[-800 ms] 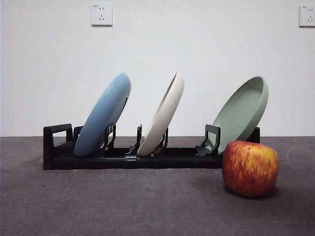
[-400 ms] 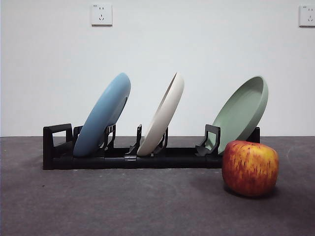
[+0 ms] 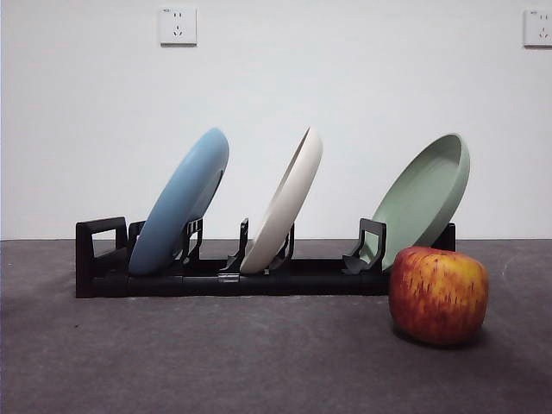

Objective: Take the blue plate from the plate rack,put the plate on the table,take the apple from the table,put the apple in the plate

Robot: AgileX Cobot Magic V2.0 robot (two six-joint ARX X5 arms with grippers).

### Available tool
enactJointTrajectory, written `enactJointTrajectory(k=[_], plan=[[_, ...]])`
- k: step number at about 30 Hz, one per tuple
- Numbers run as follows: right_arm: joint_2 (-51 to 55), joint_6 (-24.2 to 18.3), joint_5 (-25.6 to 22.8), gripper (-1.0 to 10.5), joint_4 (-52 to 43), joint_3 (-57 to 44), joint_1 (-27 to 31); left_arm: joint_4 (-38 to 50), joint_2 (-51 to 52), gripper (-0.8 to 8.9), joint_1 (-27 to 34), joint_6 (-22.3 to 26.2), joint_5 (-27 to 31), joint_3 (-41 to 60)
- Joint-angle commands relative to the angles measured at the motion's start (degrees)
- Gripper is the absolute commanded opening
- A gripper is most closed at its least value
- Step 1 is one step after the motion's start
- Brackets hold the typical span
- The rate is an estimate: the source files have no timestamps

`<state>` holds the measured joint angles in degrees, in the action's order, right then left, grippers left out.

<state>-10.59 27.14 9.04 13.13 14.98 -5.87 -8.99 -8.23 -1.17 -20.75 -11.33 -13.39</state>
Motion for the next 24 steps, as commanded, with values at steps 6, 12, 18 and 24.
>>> enactJointTrajectory(k=[6, 12, 18, 24], plan=[[-15.58, -8.44, 4.15, -0.1, 6.67, 15.67, 0.17, -4.02, -17.97, -0.06, 0.13, 0.55, -10.08, -15.02], [-27.71, -13.44, 13.77, 0.0, 15.56, 26.95, 0.17, -8.85, -33.27, -0.05, -0.04, 3.04, -22.71, -26.29], [-37.40, -18.71, 19.82, 0.1, 23.34, 34.49, 0.13, -13.05, -45.66, 0.26, -2.03, 6.29, -27.78, -34.69], [-41.33, -18.64, 20.74, 3.6, 24.96, 35.91, 0.13, -13.40, -53.83, 3.54, -6.88, 7.28, -25.22, -39.10]])
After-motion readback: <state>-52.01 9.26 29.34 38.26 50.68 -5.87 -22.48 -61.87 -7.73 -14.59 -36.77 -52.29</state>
